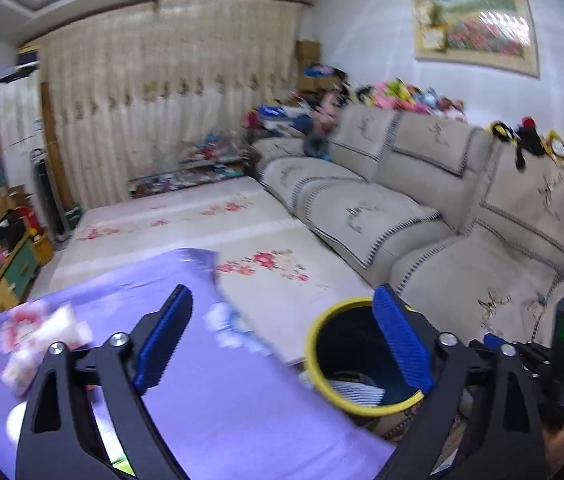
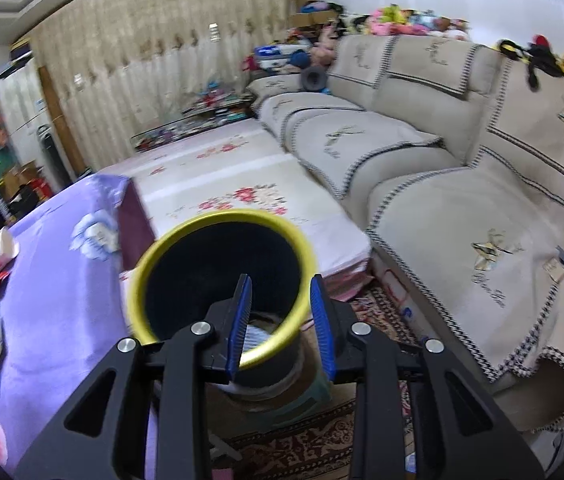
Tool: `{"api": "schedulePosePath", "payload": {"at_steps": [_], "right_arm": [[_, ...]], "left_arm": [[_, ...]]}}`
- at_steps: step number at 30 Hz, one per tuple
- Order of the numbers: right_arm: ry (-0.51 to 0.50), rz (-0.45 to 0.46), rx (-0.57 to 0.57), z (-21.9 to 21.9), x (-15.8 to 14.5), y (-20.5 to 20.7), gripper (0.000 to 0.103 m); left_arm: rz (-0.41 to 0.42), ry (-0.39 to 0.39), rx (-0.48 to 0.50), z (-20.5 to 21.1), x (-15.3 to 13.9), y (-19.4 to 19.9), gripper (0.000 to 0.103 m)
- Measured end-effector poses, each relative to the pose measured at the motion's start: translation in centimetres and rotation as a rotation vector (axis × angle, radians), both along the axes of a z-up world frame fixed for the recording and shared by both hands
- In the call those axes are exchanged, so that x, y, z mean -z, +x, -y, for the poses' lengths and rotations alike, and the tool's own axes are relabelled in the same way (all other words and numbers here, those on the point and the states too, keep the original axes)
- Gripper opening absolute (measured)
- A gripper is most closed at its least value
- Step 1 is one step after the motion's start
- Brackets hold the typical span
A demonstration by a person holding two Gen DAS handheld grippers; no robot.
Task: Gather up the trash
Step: 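Move the right gripper back to the table and grasp the green bottle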
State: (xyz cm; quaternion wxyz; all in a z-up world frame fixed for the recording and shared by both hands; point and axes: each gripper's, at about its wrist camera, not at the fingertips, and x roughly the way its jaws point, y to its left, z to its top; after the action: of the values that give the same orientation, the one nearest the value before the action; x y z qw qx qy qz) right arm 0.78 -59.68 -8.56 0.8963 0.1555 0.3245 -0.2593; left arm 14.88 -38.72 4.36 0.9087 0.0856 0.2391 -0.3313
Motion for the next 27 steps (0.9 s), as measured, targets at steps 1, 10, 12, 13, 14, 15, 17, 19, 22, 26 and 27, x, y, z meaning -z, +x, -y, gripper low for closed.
{"api": "schedulePosePath", "payload": {"at_steps": [1, 10, 12, 13, 14, 15, 17, 19, 22, 26, 27], "right_arm": [[0.003, 0.001, -0.036, -1.1, -0.1, 0.6, 0.03], [0.068, -0.012, -0.453, -13.4, 0.1, 6.5, 0.035], [0.088, -0.012, -0.536, -16.2, 0.2, 7.7, 0.036], [0.096, -0.01, -0.588, -17.7, 0.1, 8.4, 0.036], [0.099, -0.007, -0.635, -19.2, 0.1, 9.0, 0.037], [0.098, -0.005, -0.662, -20.1, 0.0, 9.4, 0.04], [0.087, -0.008, -0.734, -22.6, 0.1, 10.3, 0.041], [0.081, -0.024, -0.797, -24.6, 0.5, 11.3, 0.041], [0.067, -0.059, -0.868, -27.4, 1.5, 12.4, 0.044], [0.039, -0.08, -0.919, -29.2, 2.3, 13.3, 0.052], [0.03, -0.082, -0.926, -29.5, 2.4, 13.5, 0.052]], "left_arm": [[0.001, -0.015, -0.036, -2.8, -0.6, -0.3, 0.094], [0.044, -0.039, -0.316, -20.8, -0.6, -2.9, 0.098], [0.035, -0.044, -0.372, -24.6, 0.1, -3.7, 0.098], [0.025, -0.049, -0.389, -26.4, 0.4, -4.0, 0.098], [0.016, -0.053, -0.402, -27.5, 0.8, -4.3, 0.098], [0.008, -0.057, -0.417, -28.6, 1.1, -4.6, 0.098], [-0.007, -0.06, -0.452, -31.0, 1.9, -5.0, 0.098], [-0.017, -0.06, -0.478, -31.9, 2.4, -5.4, 0.098], [-0.031, -0.075, -0.51, -33.9, 3.3, -5.7, 0.098], [-0.04, -0.087, -0.512, -33.5, 3.7, -5.7, 0.098], [-0.04, -0.088, -0.509, -33.4, 3.8, -5.6, 0.098]]}}
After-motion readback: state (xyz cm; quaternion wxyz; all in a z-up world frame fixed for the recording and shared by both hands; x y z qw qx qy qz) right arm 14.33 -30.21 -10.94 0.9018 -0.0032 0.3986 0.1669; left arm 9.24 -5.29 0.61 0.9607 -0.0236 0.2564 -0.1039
